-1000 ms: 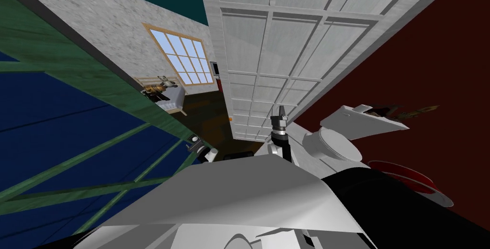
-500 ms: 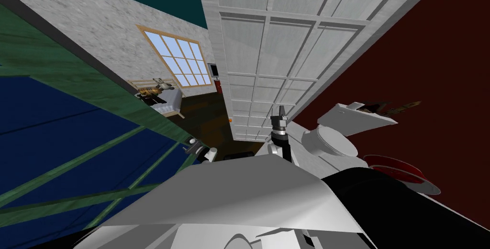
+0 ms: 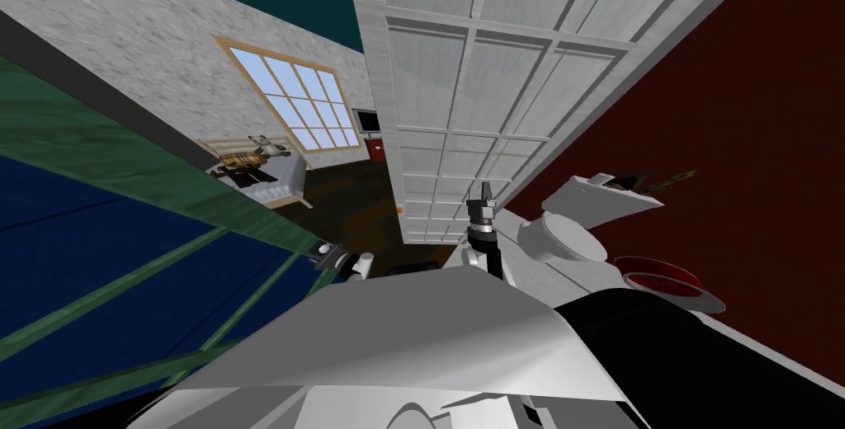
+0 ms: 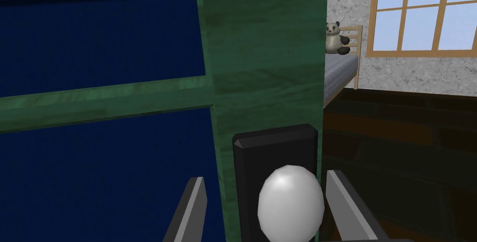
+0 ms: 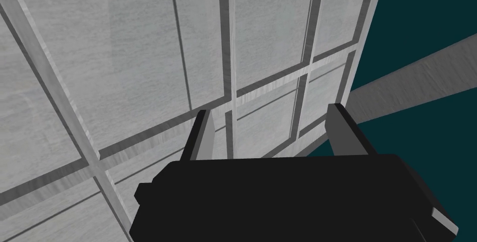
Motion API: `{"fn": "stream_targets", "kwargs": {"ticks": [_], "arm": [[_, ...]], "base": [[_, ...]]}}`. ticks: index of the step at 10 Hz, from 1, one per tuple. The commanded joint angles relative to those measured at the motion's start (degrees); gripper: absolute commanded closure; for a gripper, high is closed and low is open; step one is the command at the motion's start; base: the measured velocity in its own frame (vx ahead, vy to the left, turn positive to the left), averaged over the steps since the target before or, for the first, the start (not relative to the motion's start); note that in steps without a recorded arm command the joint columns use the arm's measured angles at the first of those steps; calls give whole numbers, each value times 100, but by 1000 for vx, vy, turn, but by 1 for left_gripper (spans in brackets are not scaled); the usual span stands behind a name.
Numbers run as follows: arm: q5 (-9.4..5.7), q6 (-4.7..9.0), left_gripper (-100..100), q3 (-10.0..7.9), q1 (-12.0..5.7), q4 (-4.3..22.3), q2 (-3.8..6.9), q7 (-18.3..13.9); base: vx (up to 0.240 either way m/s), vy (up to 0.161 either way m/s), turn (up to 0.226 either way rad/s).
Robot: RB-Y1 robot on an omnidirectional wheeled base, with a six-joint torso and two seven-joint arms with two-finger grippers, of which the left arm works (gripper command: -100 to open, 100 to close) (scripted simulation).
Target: Push the door open
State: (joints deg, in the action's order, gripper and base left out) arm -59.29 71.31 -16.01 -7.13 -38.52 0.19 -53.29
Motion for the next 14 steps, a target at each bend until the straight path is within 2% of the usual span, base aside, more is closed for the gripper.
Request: {"fn": "stream_targets", "kwargs": {"ticks": [1,4,6,12,13,14], "arm": [[-172,196,100,-122,10,99,22,18],[-524,440,100,-286,-56,171,-61,182],[-524,440,100,-286,-56,171,-61,182],[-1097,837,100,-552,-162,288,-240,449],[-1097,837,100,-552,-162,288,-240,449],[-1213,918,100,-606,-184,312,-287,503]], "base": [[33,48,-92],[46,77,-126],[37,50,2],[65,67,-69],[81,54,-9],[104,65,0]]}}
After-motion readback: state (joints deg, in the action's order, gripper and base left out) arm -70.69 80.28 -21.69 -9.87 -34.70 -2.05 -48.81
